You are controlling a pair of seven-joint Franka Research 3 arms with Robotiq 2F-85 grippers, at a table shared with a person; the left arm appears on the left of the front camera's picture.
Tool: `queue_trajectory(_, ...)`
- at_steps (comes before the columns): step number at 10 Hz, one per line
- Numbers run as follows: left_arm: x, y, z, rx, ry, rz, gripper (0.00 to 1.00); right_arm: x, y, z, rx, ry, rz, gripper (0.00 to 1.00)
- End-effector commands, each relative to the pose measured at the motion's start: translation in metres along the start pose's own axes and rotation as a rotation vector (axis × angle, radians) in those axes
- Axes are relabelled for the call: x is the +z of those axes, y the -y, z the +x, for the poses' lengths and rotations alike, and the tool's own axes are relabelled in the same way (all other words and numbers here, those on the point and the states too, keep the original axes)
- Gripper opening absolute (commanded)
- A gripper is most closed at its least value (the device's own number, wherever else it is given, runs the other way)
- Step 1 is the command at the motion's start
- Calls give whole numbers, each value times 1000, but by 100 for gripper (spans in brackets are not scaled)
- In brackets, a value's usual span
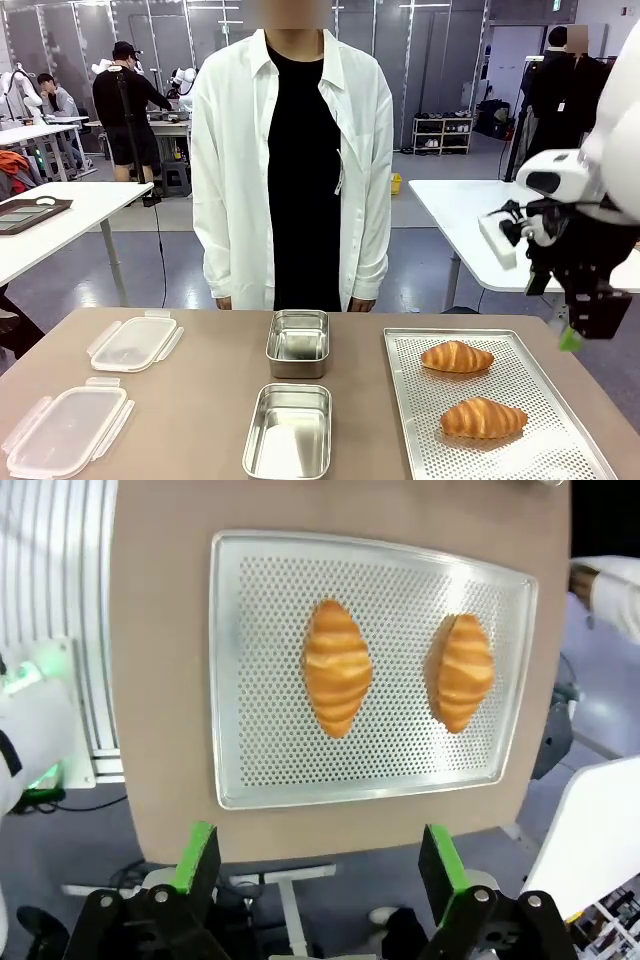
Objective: Place the bread into the airtight container.
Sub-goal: Pick up a Butter Roll and place it into an empty Airtight Container.
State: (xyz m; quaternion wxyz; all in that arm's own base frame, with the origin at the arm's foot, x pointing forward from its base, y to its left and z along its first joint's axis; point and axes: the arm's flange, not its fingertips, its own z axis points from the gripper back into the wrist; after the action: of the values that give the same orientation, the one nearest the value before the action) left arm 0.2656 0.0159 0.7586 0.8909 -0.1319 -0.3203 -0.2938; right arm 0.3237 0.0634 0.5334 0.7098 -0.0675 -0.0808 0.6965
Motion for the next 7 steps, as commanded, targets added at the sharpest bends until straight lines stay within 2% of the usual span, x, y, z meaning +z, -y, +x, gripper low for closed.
queue_trajectory(1,1,0,2,-16,-1,-3,100,-39,7,-8,-16,4,11,100)
queue_trajectory(5,1,0,2,-16,-1,-3,100,-112,18,-5,-51,11,54,100)
queue_trajectory(7,1,0,2,-16,-1,-3,100,-133,21,-5,-56,37,74,100)
